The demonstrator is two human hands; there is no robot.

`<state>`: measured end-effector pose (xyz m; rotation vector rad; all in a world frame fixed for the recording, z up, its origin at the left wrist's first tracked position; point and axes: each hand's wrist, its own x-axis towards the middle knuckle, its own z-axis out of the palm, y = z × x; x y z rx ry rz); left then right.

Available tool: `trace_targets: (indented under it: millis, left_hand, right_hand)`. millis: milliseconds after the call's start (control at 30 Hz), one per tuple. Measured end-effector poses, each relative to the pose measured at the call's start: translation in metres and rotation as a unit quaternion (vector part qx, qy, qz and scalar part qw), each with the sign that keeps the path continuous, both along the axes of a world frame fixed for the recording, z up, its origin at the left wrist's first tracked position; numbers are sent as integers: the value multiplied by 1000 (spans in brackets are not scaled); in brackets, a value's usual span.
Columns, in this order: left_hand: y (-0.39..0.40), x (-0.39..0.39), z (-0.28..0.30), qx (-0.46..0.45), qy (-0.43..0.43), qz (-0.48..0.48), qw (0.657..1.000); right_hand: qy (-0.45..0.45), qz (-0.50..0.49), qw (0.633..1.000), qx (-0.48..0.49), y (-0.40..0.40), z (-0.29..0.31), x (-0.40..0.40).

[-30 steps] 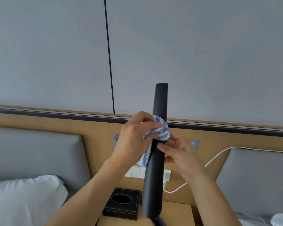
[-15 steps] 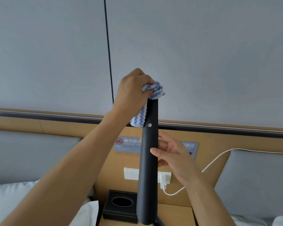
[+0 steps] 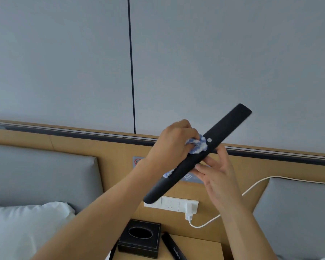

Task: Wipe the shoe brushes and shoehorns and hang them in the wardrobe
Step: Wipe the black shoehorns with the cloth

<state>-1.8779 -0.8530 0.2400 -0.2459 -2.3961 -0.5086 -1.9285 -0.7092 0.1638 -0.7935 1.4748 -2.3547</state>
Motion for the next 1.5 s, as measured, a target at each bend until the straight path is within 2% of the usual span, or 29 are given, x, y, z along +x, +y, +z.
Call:
trace_targets:
  millis: [133,300,433,600,867,1100,1500]
  left_hand:
    - [9,6,-10,-48,34,40,997]
    - [23,11,-25,-33,74,100,992]
    - [29,16,-40,-7,84,74,994]
    - [32,22,-54,30,72,55,995]
    - [30,27,-58,-22,149,70,986]
    - [-3,37,-68,-23,90,57,994]
    - [-64,55,-59,34,8,141,989]
  right_hand:
    - [-72,95,990,-80,3,-1,3]
    - [-154,130,971,-131,5,0,8]
    - [-212,108,963,-123,4,2,10]
    - [-225,72,965,-112,2,-2,10]
    - [-266,25,951,-153,-3,-13,9]
    - [-234,-14,955,-180,9,-17,6]
    - [-230,-24,953,-196,23,-18,1]
